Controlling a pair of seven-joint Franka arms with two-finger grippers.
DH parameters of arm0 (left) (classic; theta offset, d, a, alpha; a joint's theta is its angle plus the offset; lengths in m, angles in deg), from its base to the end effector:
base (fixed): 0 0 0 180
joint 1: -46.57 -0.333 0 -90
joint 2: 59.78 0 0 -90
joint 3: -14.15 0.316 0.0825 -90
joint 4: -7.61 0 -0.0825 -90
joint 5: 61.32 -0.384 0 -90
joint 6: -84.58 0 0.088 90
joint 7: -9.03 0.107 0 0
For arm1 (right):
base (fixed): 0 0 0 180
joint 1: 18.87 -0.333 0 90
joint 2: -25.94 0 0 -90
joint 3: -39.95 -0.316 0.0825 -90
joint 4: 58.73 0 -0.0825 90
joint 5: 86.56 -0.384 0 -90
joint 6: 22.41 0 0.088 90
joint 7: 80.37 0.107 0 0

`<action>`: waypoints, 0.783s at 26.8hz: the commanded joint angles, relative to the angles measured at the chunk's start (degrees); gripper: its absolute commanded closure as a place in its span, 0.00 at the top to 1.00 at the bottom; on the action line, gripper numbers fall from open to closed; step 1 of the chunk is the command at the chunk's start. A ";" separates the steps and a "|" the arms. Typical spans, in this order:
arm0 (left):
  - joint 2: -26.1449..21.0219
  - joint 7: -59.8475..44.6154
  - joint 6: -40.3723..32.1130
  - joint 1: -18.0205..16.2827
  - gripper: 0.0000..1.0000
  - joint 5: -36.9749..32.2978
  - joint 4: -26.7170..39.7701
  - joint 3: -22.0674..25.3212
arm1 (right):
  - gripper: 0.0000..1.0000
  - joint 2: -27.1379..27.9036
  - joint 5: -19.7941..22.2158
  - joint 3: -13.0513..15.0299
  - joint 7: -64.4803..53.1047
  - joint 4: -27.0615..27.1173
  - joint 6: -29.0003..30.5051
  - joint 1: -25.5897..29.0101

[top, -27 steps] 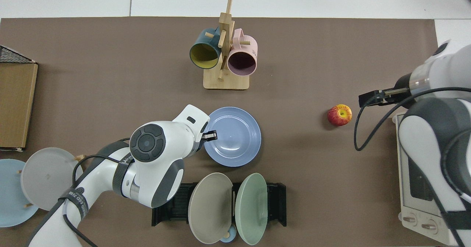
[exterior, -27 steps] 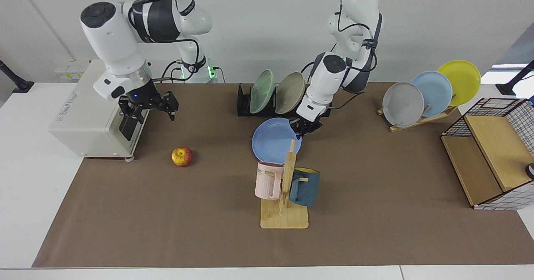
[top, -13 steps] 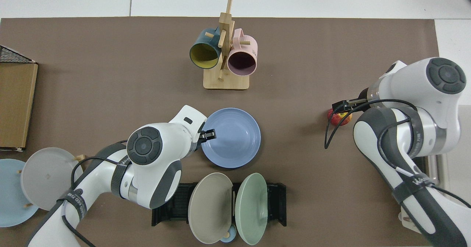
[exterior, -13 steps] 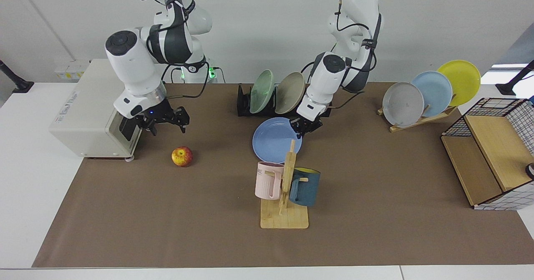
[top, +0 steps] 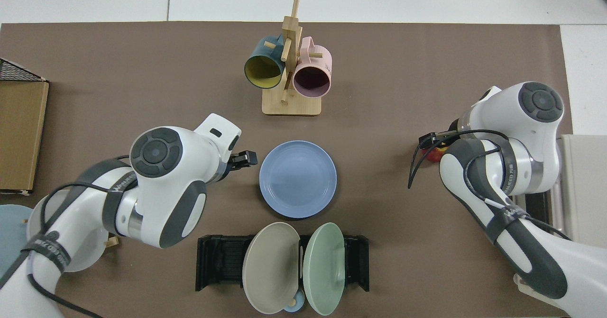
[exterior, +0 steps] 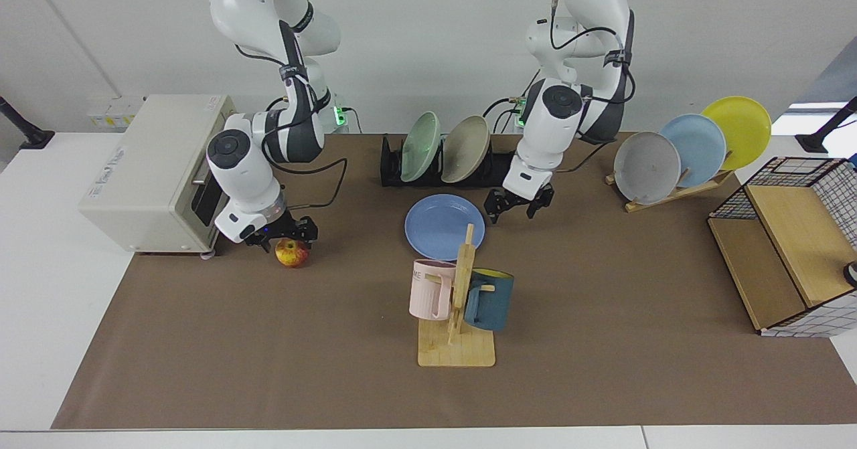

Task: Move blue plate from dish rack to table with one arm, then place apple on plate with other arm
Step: 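Release the plate and retract the left gripper while the right lifts the apple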

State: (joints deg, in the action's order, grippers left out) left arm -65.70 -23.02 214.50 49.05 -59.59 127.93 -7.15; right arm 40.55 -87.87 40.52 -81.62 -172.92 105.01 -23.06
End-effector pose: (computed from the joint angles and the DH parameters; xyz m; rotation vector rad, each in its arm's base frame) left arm 0.5202 -0.2269 0.3812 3.0433 0.2532 0.0520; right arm 0.5947 0.0385 0.3326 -3.1244 -0.1112 0.0381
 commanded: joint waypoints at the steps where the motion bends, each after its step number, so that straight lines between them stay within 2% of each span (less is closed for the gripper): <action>1: 3.89 6.46 -12.56 -3.78 1.00 -1.38 -5.34 1.25 | 1.00 2.00 0.96 -0.22 0.63 -0.60 3.19 0.50; 8: 5.30 18.07 -32.08 -3.27 1.00 0.30 -15.97 9.60 | 1.00 4.02 0.96 -0.22 0.80 -0.78 4.24 0.42; 9: 5.65 18.77 -33.84 -3.27 1.00 0.30 -16.94 10.39 | 0.97 4.20 0.96 -0.22 0.80 -0.87 4.33 0.33; 10: 6.17 19.04 -35.25 -3.27 1.00 0.21 -17.65 11.18 | 0.84 4.29 0.96 -0.22 0.80 -0.87 4.33 0.33; 12: 8.28 18.95 -36.58 -3.44 1.00 -0.49 -18.01 12.15 | 0.40 4.29 1.14 -0.22 0.63 -0.78 3.98 -0.11; 14: 11.00 19.57 -36.67 -4.14 1.00 -0.50 -17.83 13.55 | 0.13 4.29 1.75 -0.13 0.63 -0.43 3.45 -0.64; 17: 12.15 21.23 -36.41 -4.06 1.00 -0.41 -17.92 17.68 | 0.00 3.85 3.07 -0.13 0.98 0.54 2.75 -1.25; 21: 13.30 25.98 -36.41 -3.97 1.00 0.12 -17.92 18.93 | 0.00 3.59 3.25 -0.13 1.16 2.73 -0.06 -2.21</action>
State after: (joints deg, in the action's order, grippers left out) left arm -53.92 -1.30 179.14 45.30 -59.96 109.85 10.32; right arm 44.85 -86.36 40.45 -81.62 -172.41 107.45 -24.27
